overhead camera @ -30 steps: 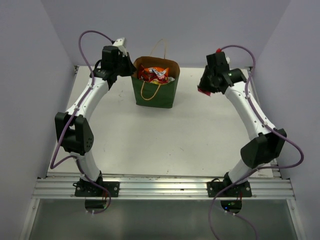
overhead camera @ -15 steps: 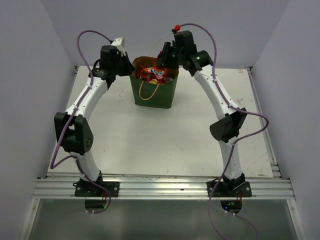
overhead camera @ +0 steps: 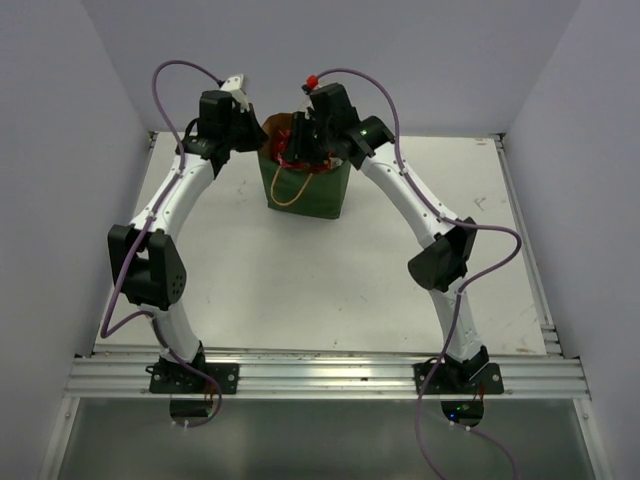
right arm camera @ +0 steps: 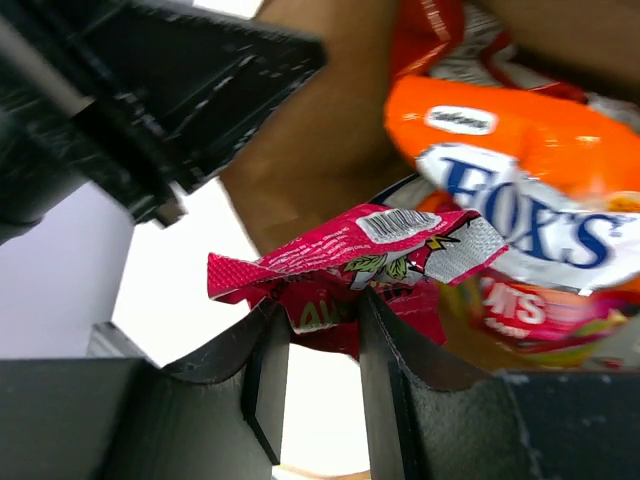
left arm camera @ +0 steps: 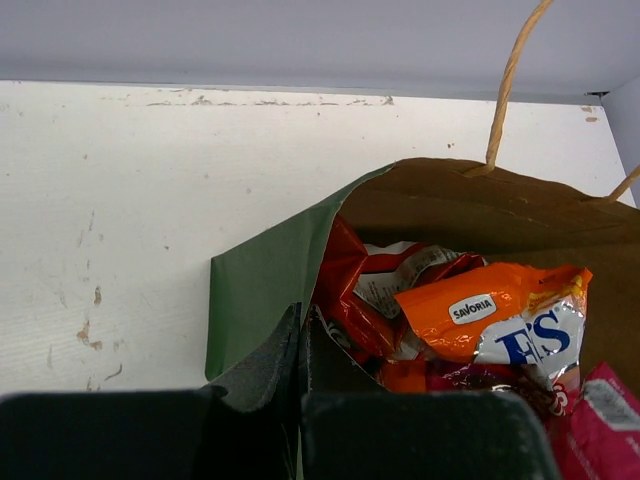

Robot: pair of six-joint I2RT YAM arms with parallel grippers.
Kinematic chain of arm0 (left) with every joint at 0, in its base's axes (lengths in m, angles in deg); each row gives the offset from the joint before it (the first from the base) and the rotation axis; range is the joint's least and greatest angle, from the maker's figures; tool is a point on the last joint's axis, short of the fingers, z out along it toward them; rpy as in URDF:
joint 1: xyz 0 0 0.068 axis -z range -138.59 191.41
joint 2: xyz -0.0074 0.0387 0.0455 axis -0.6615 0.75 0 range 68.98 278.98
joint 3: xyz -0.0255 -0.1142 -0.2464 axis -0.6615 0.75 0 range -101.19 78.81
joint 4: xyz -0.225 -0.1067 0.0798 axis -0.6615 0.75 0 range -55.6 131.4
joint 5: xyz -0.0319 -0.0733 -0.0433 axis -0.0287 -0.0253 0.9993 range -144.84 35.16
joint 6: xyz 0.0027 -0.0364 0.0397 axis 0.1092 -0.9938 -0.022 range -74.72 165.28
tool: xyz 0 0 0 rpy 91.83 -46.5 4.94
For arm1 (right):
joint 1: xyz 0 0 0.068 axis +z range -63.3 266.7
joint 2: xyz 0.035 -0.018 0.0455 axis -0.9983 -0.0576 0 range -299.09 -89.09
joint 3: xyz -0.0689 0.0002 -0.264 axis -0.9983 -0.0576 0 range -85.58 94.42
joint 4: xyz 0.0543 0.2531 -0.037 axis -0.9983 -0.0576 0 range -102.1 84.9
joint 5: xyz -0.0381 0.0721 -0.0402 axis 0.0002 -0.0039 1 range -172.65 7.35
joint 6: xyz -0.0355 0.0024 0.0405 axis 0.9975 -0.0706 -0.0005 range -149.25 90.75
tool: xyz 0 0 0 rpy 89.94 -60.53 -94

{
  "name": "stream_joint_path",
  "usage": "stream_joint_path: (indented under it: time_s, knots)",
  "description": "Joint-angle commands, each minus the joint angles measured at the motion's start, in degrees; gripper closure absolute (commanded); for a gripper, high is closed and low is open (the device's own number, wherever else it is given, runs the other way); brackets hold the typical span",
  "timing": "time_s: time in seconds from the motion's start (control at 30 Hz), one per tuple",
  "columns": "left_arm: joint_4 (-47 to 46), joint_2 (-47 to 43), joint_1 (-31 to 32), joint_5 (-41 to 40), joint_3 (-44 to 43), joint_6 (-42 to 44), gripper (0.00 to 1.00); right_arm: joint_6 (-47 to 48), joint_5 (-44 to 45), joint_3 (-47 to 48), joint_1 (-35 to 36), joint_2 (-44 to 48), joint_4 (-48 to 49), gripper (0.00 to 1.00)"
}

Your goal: Place the snacks into the paper bag

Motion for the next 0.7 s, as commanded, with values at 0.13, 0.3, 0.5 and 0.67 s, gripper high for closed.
stream_joint_path:
  time_s: [0.13,0.3,0.5,0.67]
  knots:
    - [-4.19,-3.13,-0.74,1.38,-2.11,-1.36,1.0,2.98,6.19,1.97,-1.61,2.73,-0.07,0.65]
    - [-4.11,-3.48,-0.74,1.3,-2.02,-1.27,1.0,4.12,6.54,3.12,-1.96,3.68,-0.78,0.29]
    - [-4.28,-3.65,-0.74,1.21,-1.76,-1.27,1.0,6.76,15.23,-1.43,-2.05,12.72,-0.08,0.28]
    - [-4.28,-3.65,-0.74,1.3,-1.76,-1.27,1.0,7.73,24.03,-6.46,-5.11,16.26,-3.23,0.31]
